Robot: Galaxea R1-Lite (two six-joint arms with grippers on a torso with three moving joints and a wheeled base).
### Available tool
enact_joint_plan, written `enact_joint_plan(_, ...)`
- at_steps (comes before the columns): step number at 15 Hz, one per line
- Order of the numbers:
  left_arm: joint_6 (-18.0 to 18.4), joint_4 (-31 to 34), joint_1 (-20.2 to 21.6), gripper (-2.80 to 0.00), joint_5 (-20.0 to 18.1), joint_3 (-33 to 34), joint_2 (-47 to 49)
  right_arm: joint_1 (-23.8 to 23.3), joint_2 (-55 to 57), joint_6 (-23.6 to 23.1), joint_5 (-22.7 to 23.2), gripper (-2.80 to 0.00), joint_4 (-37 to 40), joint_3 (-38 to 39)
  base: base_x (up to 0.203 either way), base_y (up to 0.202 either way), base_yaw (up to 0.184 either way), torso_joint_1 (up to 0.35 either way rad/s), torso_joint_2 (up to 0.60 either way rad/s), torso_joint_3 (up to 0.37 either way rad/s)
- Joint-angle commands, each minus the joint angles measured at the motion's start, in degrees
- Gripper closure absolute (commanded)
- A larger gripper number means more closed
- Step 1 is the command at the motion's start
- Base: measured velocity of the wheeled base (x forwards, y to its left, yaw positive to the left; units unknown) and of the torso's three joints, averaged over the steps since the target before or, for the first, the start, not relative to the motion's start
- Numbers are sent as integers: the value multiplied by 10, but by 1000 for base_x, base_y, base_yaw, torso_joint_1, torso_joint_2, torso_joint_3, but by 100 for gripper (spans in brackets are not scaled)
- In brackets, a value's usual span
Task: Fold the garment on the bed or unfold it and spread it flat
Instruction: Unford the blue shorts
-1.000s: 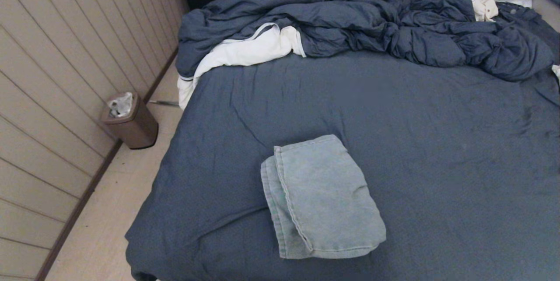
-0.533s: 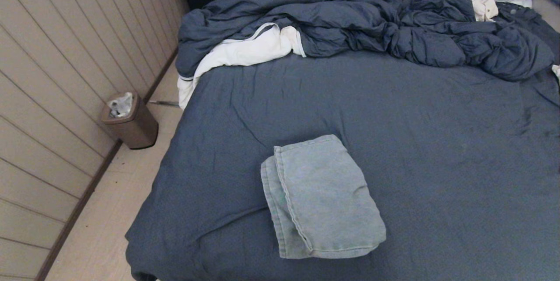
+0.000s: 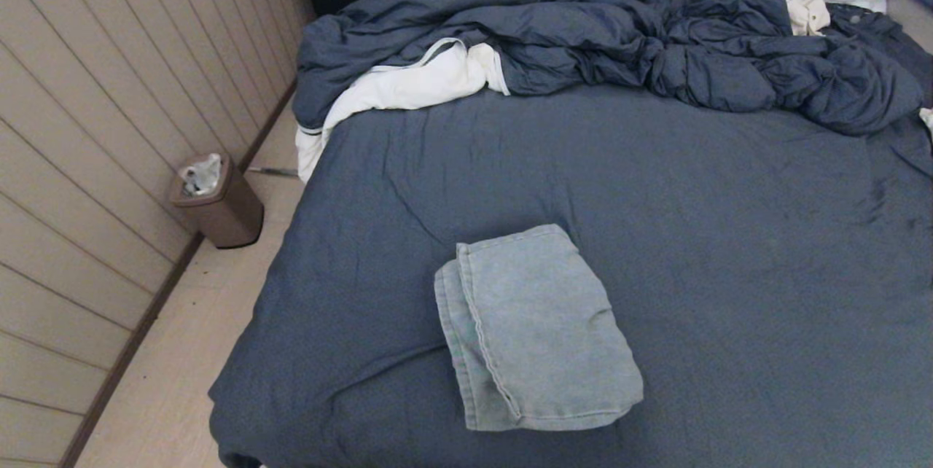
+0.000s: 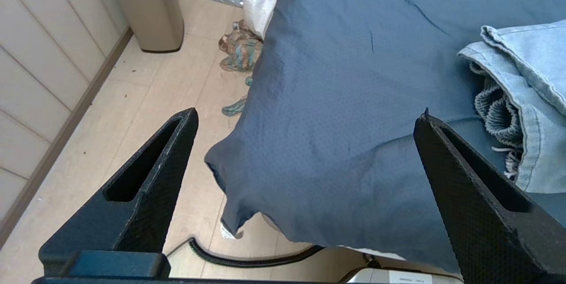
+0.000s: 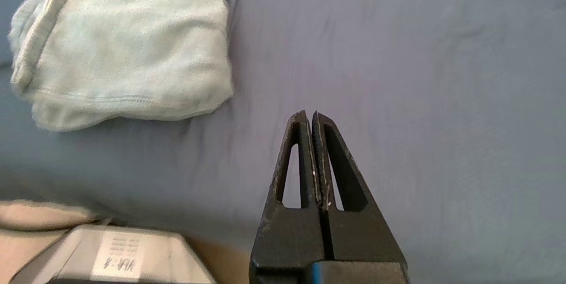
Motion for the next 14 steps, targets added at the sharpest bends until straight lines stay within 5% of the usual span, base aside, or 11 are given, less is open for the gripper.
enact_joint_plan(1,-1,0,0,-280,0,0,1,0,33,1,2,0,22,-65,0,0,0,0,0,0)
enact_joint_plan(8,-1,0,0,-280,0,0,1,11,439,59,23,0,74,-351,0,0,0,0,0,0)
enact_joint_plan(12,-1,0,0,-280,0,0,1,95,688,118,27,0,185,-564,0,0,0,0,0,0)
enact_joint_plan(14,-1,0,0,-280,0,0,1,176,791,143,11,0,252,-648,0,0,0,0,0,0)
